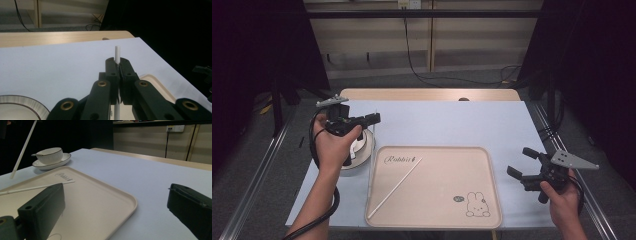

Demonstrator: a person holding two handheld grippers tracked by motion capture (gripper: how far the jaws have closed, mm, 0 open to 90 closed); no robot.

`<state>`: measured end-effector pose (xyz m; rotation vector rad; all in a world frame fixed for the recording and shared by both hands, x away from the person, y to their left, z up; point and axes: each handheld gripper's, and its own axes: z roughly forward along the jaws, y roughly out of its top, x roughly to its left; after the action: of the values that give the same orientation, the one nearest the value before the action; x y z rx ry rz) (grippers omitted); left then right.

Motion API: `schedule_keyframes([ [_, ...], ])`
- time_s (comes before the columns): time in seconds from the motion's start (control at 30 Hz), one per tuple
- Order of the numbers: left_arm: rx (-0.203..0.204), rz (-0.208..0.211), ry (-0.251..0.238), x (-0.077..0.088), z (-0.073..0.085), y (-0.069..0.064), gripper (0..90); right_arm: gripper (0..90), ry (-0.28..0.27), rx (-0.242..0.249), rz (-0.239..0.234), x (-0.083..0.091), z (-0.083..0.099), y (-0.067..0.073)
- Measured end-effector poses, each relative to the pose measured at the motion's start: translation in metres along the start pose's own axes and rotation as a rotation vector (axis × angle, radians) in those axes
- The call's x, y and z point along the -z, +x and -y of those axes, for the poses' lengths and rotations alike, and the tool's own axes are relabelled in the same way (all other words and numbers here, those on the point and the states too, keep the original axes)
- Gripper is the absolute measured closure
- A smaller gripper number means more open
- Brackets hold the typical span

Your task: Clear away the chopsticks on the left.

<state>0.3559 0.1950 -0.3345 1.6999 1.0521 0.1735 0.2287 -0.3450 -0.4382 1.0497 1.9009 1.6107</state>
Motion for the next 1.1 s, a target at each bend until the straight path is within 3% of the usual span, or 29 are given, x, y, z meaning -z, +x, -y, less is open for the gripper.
schedule_keyframes([
  [0.17, 0.029, -0.049, 0.007, -0.008, 0.011, 0.005, 87.5, 0.9, 0.005, 0.0, -0.011, 0.001, 0.0, 0.0],
  [0.23, 0.017, -0.075, 0.015, -0.01, 0.014, 0.006, 87.5, 0.9, 0.006, 0.006, -0.009, 0.001, 0.0, 0.0],
  [0.33, 0.048, -0.082, 0.017, -0.014, 0.021, 0.007, 87.5, 0.9, 0.007, 0.006, -0.008, 0.001, 0.0, -0.001],
  [0.7, 0.066, -0.14, 0.068, -0.025, 0.032, 0.005, 87.4, 0.9, 0.001, 0.004, 0.004, 0.0, 0.0, 0.0],
  [0.77, 0.068, -0.145, 0.075, -0.026, 0.033, 0.005, 87.4, 0.9, 0.007, 0.005, -0.011, 0.001, 0.0, 0.0],
  [0.93, 0.087, -0.186, 0.103, -0.033, 0.04, 0.007, 87.4, 0.9, 0.007, 0.004, -0.01, 0.001, 0.0, -0.001],
  [1.1, 0.107, -0.198, 0.117, -0.036, 0.046, 0.009, 87.4, 0.9, 0.008, -0.004, -0.011, 0.001, 0.0, 0.0],
])
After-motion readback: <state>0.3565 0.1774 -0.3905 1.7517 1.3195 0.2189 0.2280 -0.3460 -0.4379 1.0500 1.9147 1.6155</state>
